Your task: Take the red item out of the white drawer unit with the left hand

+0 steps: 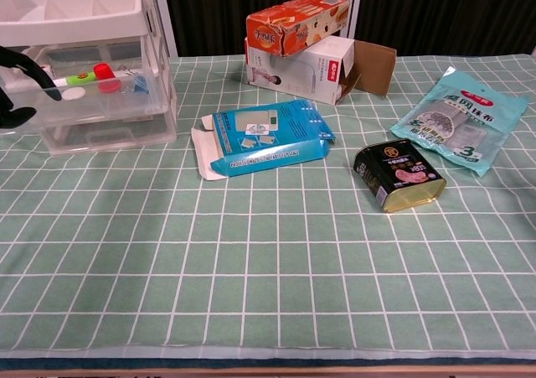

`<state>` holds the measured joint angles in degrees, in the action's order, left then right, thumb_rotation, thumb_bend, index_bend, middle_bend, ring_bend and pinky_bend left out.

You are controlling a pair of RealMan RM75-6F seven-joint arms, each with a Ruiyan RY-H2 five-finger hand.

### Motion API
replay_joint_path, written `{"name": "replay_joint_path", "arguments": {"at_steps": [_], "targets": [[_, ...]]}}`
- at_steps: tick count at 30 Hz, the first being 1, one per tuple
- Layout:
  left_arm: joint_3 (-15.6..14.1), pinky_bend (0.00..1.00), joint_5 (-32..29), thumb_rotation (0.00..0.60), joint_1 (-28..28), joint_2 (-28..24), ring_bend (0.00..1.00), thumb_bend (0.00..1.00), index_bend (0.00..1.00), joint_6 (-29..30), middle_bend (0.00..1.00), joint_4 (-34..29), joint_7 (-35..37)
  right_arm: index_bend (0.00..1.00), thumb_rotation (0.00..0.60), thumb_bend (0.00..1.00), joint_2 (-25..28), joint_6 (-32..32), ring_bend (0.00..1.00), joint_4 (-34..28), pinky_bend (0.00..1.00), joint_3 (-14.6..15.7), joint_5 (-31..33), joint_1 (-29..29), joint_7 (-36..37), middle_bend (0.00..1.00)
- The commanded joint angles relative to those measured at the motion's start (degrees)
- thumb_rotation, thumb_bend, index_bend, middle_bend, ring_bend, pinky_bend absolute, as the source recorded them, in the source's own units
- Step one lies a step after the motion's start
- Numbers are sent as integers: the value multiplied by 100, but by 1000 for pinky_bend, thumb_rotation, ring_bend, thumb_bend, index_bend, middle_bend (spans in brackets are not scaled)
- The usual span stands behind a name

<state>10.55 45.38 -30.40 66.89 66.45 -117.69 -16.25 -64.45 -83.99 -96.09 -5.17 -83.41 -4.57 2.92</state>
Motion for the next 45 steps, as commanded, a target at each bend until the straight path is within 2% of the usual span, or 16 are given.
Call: {"name": "replay_joint_path", "arguments": {"at_steps": [1,11,15,21,28,32,37,41,45], "targets": [[-21,1000,20,600,3,-21,989,448,354,-15,1000,-26,8,0,600,65,0,-1,0,1,223,1,-2,1,0,0],[-69,1000,86,600,7,-87,989,446,344,-40,1000,-66,66,0,600,65,-3,-1,0,0,223,1,-2,0,-6,0],[-55,1000,160,600,24,-101,989,391,293,14,1000,-59,110,0,600,65,-2,-1,0,1,223,2,-2,1,-3,0],[12,1000,436,600,35,-186,989,326,286,196,1000,-72,86,0,600,65,-2,0,0,0,223,3,-4,1,-1,0],[167,1000,661,600,-159,-459,992,317,286,206,1000,-128,-240,0,600,65,0,0,0,-6,223,1,3,3,2,0],[320,1000,475,600,-455,-655,998,297,286,-14,1000,-21,-583,0,600,65,4,-4,0,-4,223,2,-2,5,9,0],[433,1000,-122,600,-962,-912,1000,278,287,-505,1000,227,-1158,0,600,65,5,9,0,-3,223,3,1,1,15,0],[371,1000,-529,600,-1357,-1023,1000,278,293,-827,1000,479,-1692,0,600,65,8,18,0,-5,223,6,2,-1,22,0],[191,1000,-764,600,-1681,-964,1000,278,361,-984,1000,741,-2217,0,600,65,10,19,0,-7,223,4,8,0,28,0]]}}
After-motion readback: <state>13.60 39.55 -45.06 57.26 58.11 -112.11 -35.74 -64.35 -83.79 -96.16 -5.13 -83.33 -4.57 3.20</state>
